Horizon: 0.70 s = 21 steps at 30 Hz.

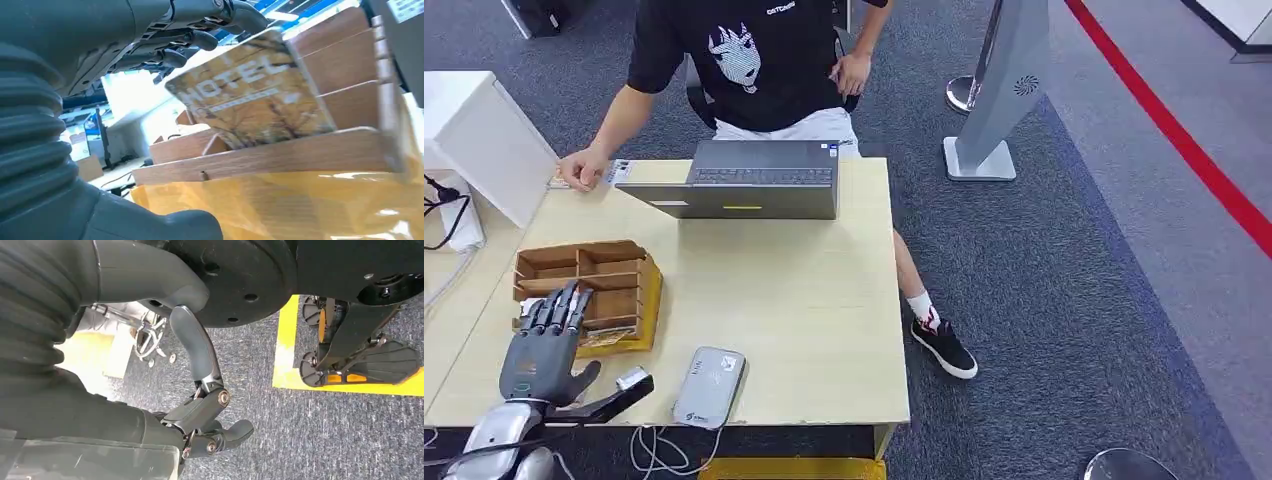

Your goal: Pass the card to the sensor for recognition and then transmit it.

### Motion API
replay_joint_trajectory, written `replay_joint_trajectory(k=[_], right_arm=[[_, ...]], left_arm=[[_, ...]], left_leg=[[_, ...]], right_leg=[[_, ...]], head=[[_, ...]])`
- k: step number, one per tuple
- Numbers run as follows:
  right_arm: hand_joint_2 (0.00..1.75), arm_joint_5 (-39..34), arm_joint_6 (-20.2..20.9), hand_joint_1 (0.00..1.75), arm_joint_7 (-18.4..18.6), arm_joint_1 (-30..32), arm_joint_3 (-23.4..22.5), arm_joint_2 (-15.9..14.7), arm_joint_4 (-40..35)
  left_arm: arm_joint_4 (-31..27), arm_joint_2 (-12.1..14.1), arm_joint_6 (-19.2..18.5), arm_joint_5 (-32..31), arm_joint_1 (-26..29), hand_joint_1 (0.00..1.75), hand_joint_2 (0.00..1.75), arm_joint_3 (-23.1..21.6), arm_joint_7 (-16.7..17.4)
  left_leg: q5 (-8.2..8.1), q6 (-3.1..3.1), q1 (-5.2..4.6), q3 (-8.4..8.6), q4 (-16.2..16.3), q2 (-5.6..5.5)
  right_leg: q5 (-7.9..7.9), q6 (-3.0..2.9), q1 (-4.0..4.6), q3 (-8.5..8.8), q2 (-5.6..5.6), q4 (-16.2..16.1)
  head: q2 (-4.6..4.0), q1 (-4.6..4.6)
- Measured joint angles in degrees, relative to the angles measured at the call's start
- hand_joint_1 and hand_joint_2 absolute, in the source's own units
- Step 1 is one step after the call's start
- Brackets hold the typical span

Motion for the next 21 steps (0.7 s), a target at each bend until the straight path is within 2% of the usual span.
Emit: replay_joint_trajectory(k=[21], right_arm=[[1.75,-0.2,0.0,0.0,0.0,0.0,0.1,0.0,0.0]], left_arm=[[-2.0,-0.8,-0.1,-0.3,-0.1,0.0,1.75,-1.2,0.2]], left_leg=[[0.0,0.0,0.0,0.0,0.0,0.0]], right_leg=[[0.0,0.0,0.0,0.0,0.0,0.0]], head=[[0.0,0.0]])
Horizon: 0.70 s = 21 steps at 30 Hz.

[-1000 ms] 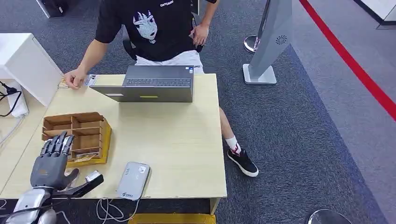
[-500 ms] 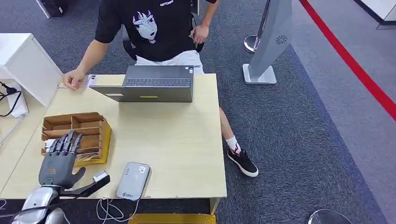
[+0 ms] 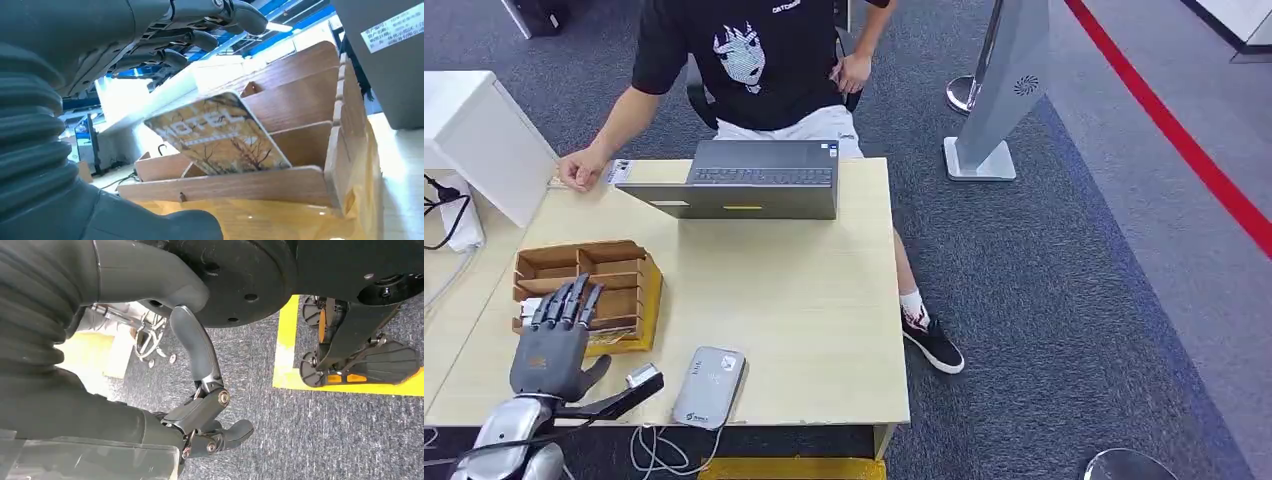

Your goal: Pass the card to the sensor for recognition and then transmit it.

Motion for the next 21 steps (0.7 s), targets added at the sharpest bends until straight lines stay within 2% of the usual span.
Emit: replay_joint_trajectory(k=[6,7,8,21], right_arm=[[1.75,0.0,0.0,0.0,0.0,0.0,0.0,0.0,0.0],[1.75,0.0,0.0,0.0,0.0,0.0,0.0,0.0,0.0],[1.75,0.0,0.0,0.0,0.0,0.0,0.0,0.0,0.0],[1.75,0.0,-0.3,0.0,-1.5,0.0,0.0,0.0,0.0]], left_arm=[[-0.3,-0.2,0.0,0.0,0.0,0.0,1.75,-0.1,0.0],[-0.3,-0.2,0.0,0.0,0.0,0.45,1.75,-0.1,0.0],[-0.3,-0.2,0.0,0.0,0.0,1.75,1.75,-0.1,0.0],[-2.5,0.3,-0.5,1.1,1.6,1.75,1.75,-0.2,0.4]], left_leg=[[0.0,0.0,0.0,0.0,0.0,0.0],[0.0,0.0,0.0,0.0,0.0,0.0],[0.0,0.0,0.0,0.0,0.0,0.0],[0.0,0.0,0.0,-0.01,0.0,0.0]], right_leg=[[0.0,0.0,0.0,0.0,0.0,0.0],[0.0,0.0,0.0,0.0,0.0,0.0],[0.0,0.0,0.0,0.0,0.0,0.0],[0.0,0.0,0.0,0.0,0.0,0.0]], head=[[0.0,0.0],[0.0,0.0],[0.0,-0.02],[0.0,-0.02]])
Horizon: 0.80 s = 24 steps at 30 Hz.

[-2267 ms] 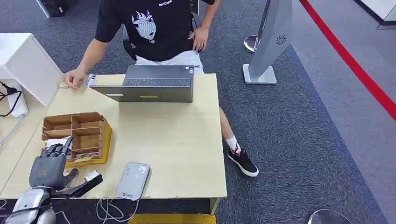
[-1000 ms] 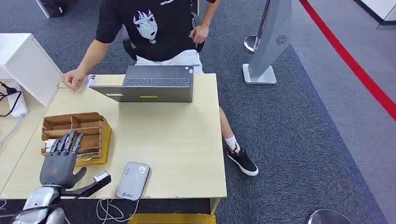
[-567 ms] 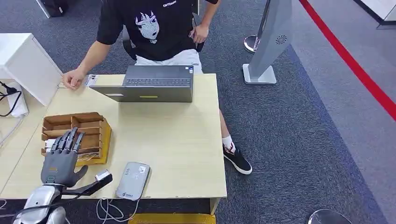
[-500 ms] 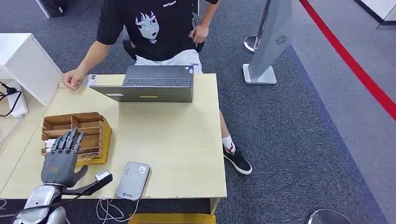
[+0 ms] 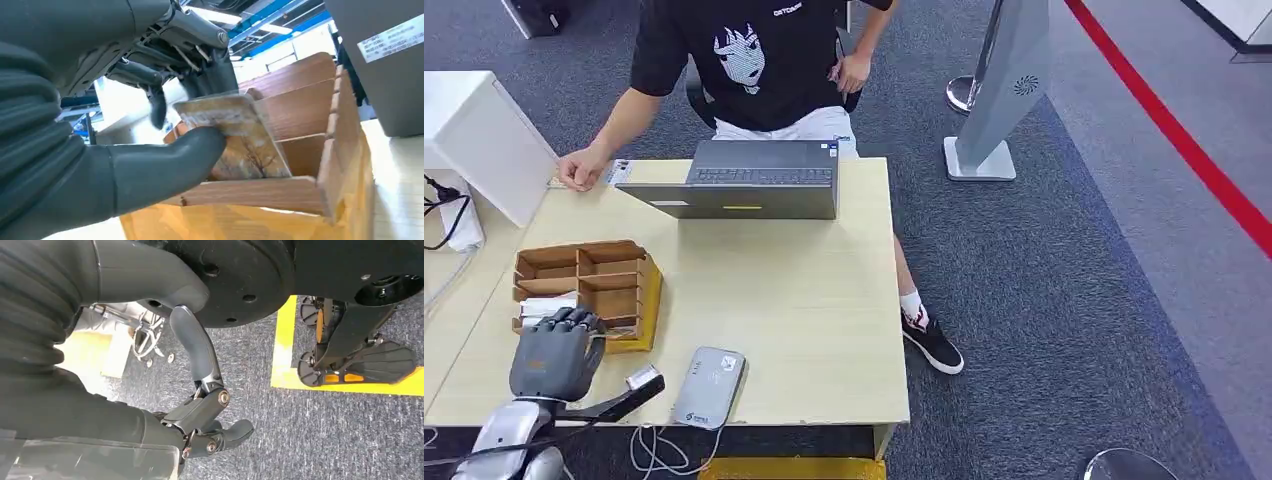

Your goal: Pass the card to the sensor for recognition and then transmit it.

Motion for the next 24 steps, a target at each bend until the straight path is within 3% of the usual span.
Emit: replay_joint_trajectory(k=[8,14,24], right_arm=[[1.75,0.1,-0.1,0.0,0.3,0.0,0.0,0.0,0.0],[1.75,0.7,-1.4,0.0,-0.1,0.0,0.4,0.0,0.0],[1.75,0.8,-2.0,0.0,-0.3,0.0,1.4,0.0,0.0]], left_arm=[[-0.5,0.4,0.4,-0.2,0.6,1.75,1.75,0.0,0.0],[-3.0,0.8,5.4,-1.9,1.1,1.75,1.75,0.0,0.7],[-8.5,2.9,5.2,-1.7,-0.4,1.75,1.75,0.0,1.1]], left_leg=[[0.0,0.0,0.0,0.0,0.0,0.0],[0.0,0.0,0.01,0.0,0.0,-0.01],[0.0,0.0,0.01,0.0,0.0,-0.03]], right_leg=[[0.0,0.0,0.0,0.0,-0.01,0.0],[0.0,0.0,0.01,-0.01,-0.02,0.0],[0.0,-0.01,0.0,0.0,-0.06,0.0]], head=[[0.0,0.02],[0.0,0.02],[0.0,0.02]])
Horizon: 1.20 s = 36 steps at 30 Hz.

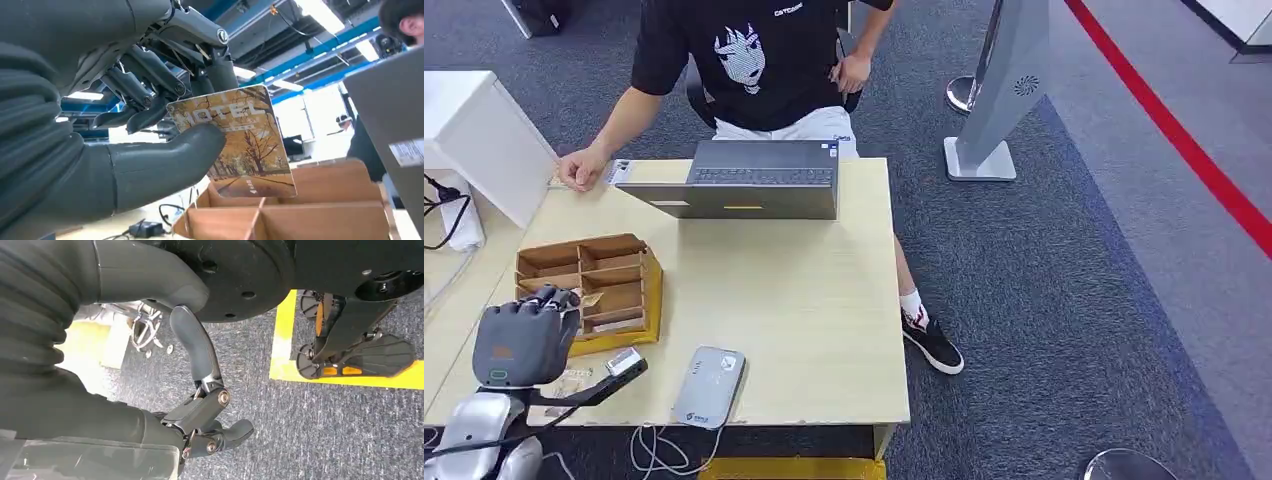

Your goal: Pass the card to the sensor for recognition and then transmit it.

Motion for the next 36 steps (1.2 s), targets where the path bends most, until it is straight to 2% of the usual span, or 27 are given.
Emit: replay_joint_trajectory(k=[3,5,7,9,11,12,15,19,23,31,32,33,36], right_arm=[[1.75,0.0,-0.1,0.0,-0.2,0.0,0.0,0.0,0.0],[1.75,0.2,0.0,0.0,0.0,0.0,0.1,0.0,0.0],[1.75,0.6,0.0,0.0,0.5,0.0,0.3,0.0,0.0],[1.75,1.2,0.2,0.0,0.9,-0.1,0.7,0.0,0.0],[1.75,1.9,0.4,0.0,1.1,-0.1,1.5,0.0,0.0],[1.75,2.2,0.5,0.0,1.2,-0.2,1.7,0.0,0.0],[1.75,2.4,1.1,0.0,1.6,-0.4,2.3,-0.2,0.0],[1.75,2.4,1.1,0.0,2.2,-0.4,2.9,-0.3,0.0],[1.75,2.2,1.1,0.0,2.2,-0.4,3.0,-0.3,0.0],[1.75,2.1,1.1,0.0,2.2,-0.4,3.4,-0.3,0.0],[1.75,2.1,1.1,0.0,2.2,-0.4,3.4,-0.3,0.0],[1.75,2.1,1.1,0.0,2.2,-0.4,3.4,-0.3,0.0],[1.75,2.0,1.1,0.0,2.2,-0.4,3.5,-0.3,0.0]], left_arm=[[-2.1,0.7,0.6,2.5,-0.8,1.75,1.75,0.1,-0.7],[-4.5,1.5,-0.4,5.0,-2.6,1.75,1.75,0.3,-1.1],[-6.0,2.5,-3.2,4.1,-5.5,1.75,1.75,0.7,-0.9],[-5.9,3.8,-5.5,0.4,-8.6,1.75,1.75,0.7,0.4],[-3.0,5.0,-6.6,-1.2,-13.1,1.75,1.75,0.7,1.4],[0.5,5.7,-6.4,-1.4,-16.1,1.75,1.75,0.7,1.5],[10.1,7.2,-4.1,-1.7,-21.8,1.75,1.75,0.6,1.2],[18.8,7.7,-2.0,-1.7,-26.6,1.75,1.75,0.6,0.7],[22.3,7.6,-2.1,-2.1,-28.7,1.75,1.75,0.4,0.7],[24.9,7.5,-0.1,-0.7,-29.9,1.75,1.75,0.0,0.2],[25.0,7.5,0.1,-0.6,-29.9,1.57,1.75,0.0,0.1],[25.2,7.5,0.3,-0.5,-29.9,0.0,1.75,0.0,0.0],[25.4,7.5,1.3,0.2,-29.9,0.0,1.75,0.0,-0.2]], left_leg=[[0.01,0.0,0.01,-0.01,0.0,0.0],[0.01,0.0,0.01,-0.01,0.0,-0.02],[0.03,-0.03,0.01,-0.02,0.0,-0.09],[0.04,-0.04,0.02,-0.01,0.0,-0.09],[0.07,-0.07,0.03,-0.01,0.0,-0.09],[0.1,-0.08,0.04,-0.01,0.0,-0.1],[0.12,-0.11,0.05,0.03,0.0,0.01],[0.14,-0.15,0.11,0.0,0.0,0.01],[0.13,-0.15,0.1,-0.05,0.0,0.01],[0.11,-0.16,0.09,-0.05,0.0,0.08],[0.11,-0.16,0.09,-0.05,0.0,0.09],[0.11,-0.16,0.09,-0.05,0.0,0.1],[0.1,-0.16,0.1,-0.08,0.0,0.09]], right_leg=[[0.0,0.0,0.0,-0.02,0.0,0.0],[0.0,0.0,0.01,-0.02,-0.02,0.0],[0.0,0.0,0.01,0.0,-0.06,0.0],[0.02,-0.01,0.01,0.0,-0.07,0.0],[0.02,-0.02,0.02,0.0,-0.06,0.0],[0.05,-0.05,0.02,0.02,-0.07,0.0],[0.1,-0.12,0.02,-0.03,0.03,0.0],[0.09,-0.13,0.03,-0.04,0.03,0.0],[0.09,-0.12,0.03,-0.07,0.03,0.0],[0.09,-0.12,0.02,-0.11,0.12,0.0],[0.09,-0.13,0.02,-0.12,0.14,0.0],[0.09,-0.13,0.02,-0.12,0.15,0.0],[0.08,-0.13,0.03,-0.13,0.15,0.0]], head=[[0.0,0.0],[0.0,0.0],[0.0,0.0],[0.0,0.0],[0.0,0.0],[0.0,0.02],[0.0,-0.02],[0.0,-0.04],[0.0,-0.04],[0.0,-0.04],[0.0,-0.04],[0.0,-0.04],[0.0,-0.06]])
